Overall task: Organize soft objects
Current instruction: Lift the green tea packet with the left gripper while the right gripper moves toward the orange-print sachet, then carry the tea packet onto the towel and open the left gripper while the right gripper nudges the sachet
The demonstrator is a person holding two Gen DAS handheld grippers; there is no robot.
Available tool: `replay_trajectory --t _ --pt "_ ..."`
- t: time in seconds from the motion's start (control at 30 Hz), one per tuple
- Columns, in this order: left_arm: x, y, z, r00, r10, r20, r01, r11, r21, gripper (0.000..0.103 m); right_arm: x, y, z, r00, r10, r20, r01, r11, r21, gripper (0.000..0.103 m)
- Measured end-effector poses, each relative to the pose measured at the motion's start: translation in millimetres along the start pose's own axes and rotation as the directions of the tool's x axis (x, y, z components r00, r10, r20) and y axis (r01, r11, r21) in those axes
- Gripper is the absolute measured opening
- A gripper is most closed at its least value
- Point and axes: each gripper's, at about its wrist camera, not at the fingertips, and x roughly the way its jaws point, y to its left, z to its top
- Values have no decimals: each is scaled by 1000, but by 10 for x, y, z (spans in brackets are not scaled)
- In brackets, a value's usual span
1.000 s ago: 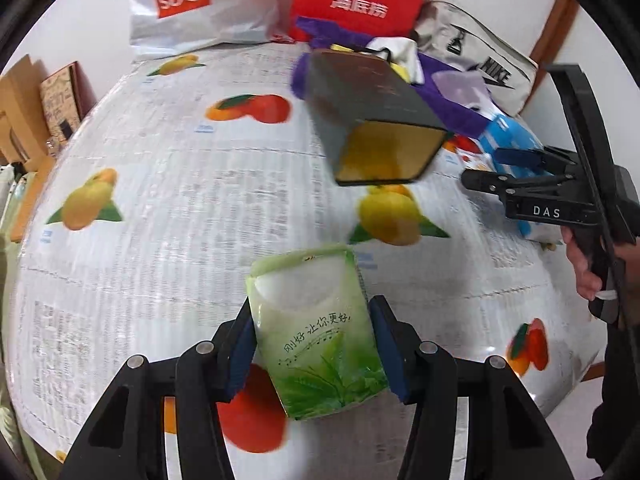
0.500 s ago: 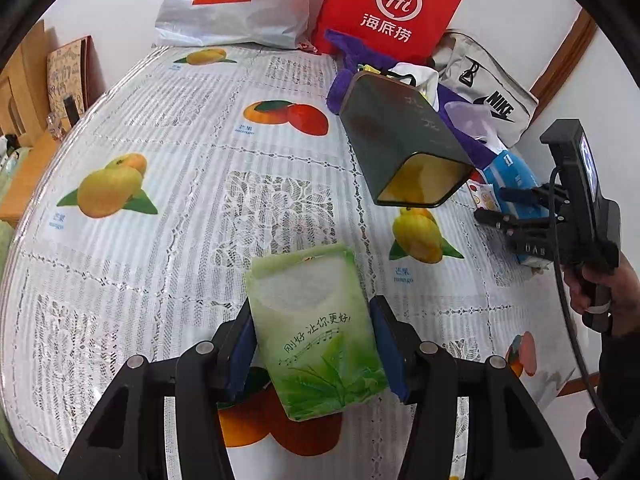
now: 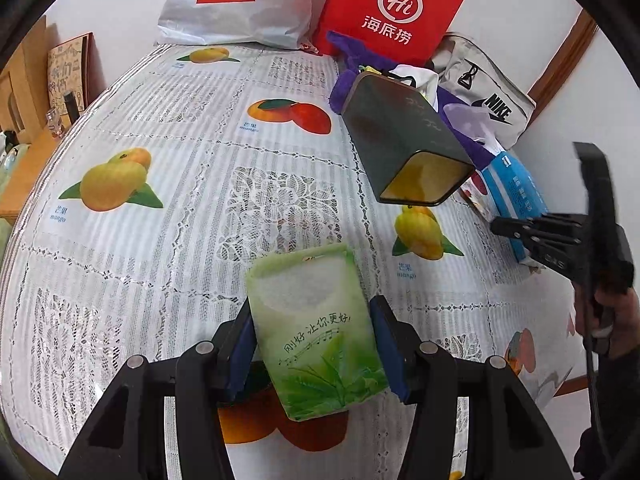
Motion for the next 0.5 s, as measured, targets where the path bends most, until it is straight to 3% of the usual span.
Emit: replay_trajectory --t 0.17,0.23,0.3,0.37,0.43,0.5 --pt "13 -19 4 1000 4 -3 -4 1000 5 52 -146 76 -164 991 134 1 -133 990 54 1" --pt "15 -41 3 1000 9 -2 -9 1000 12 52 -164 167 -258 991 134 -11 -134 990 42 3" --pt "20 -60 3 1000 3 -6 -3 1000 14 52 -172 243 -322 995 105 -1 -105 994 19 14" --pt "24 -78 6 1000 -6 -11 6 1000 16 52 -189 282 -350 995 93 23 -94 995 29 61" --pt "24 -86 14 1000 -15 -13 15 1000 16 52 -219 326 -315 994 66 83 -68 998 14 74" --pt "16 -95 17 1000 -24 -11 25 1000 18 52 -218 339 -255 992 29 121 -31 1000 8 75"
